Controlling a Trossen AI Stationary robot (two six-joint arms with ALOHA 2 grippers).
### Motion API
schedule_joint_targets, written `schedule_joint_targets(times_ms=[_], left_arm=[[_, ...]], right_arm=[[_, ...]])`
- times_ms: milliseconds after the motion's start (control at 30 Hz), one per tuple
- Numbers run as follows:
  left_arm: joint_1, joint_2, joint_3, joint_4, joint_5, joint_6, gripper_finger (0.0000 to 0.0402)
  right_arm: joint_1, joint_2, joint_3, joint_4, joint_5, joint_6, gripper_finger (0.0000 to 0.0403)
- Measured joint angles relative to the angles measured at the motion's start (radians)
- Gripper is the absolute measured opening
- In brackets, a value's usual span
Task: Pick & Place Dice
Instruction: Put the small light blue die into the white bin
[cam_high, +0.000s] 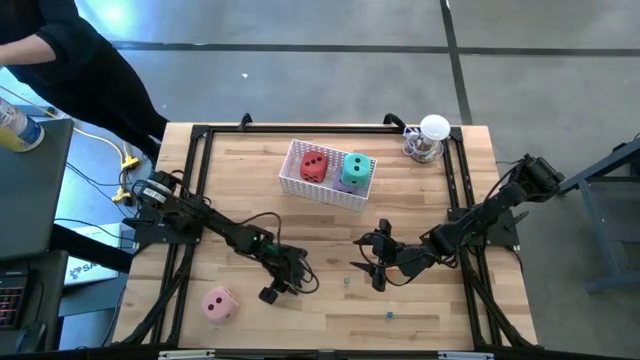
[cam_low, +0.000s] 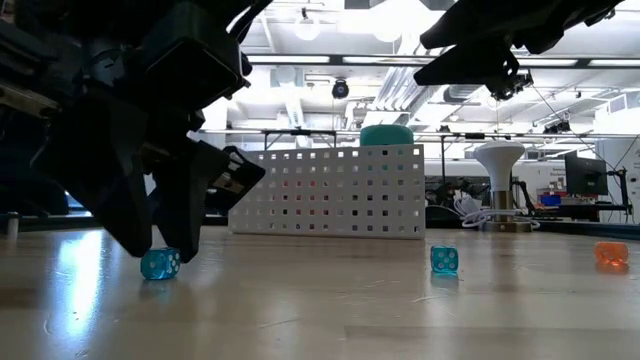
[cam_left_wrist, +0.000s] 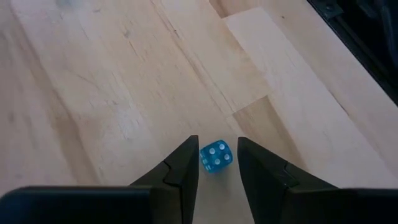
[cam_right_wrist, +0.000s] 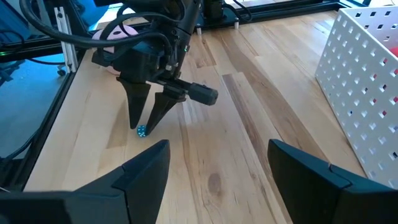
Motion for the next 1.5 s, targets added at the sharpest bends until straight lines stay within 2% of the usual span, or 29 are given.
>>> schedule_joint_targets(times_ms=[267, 533, 700, 1300, 1500], left_arm=[[0.001, 0.002, 0.0, -0.002, 0.005, -0.004, 0.0097], [0.001, 0.002, 0.002, 0.005, 0.01, -0.011, 0.003], [0.002, 0.001, 0.002, 0.004, 0.014, -0.014, 0.0004], [0.014, -0.033, -0.002, -0.044, 0.024, -0.011, 0.0], [0.015, -0.08, -0.002, -0.053, 0.002, 0.069, 0.0]], right_arm=[[0.0, 0.0, 0.0, -0.001, 0.0, 0.0, 0.0262], [0.0, 0.0, 0.0, -0.001, 0.0, 0.0, 0.0262], [0.0, 0.0, 0.0, -0.001, 0.0, 0.0, 0.0262], [0.0, 0.0, 0.0, -0.007, 0.0, 0.0, 0.0262], [0.0, 0.0, 0.0, -0.021, 0.0, 0.0, 0.0262]])
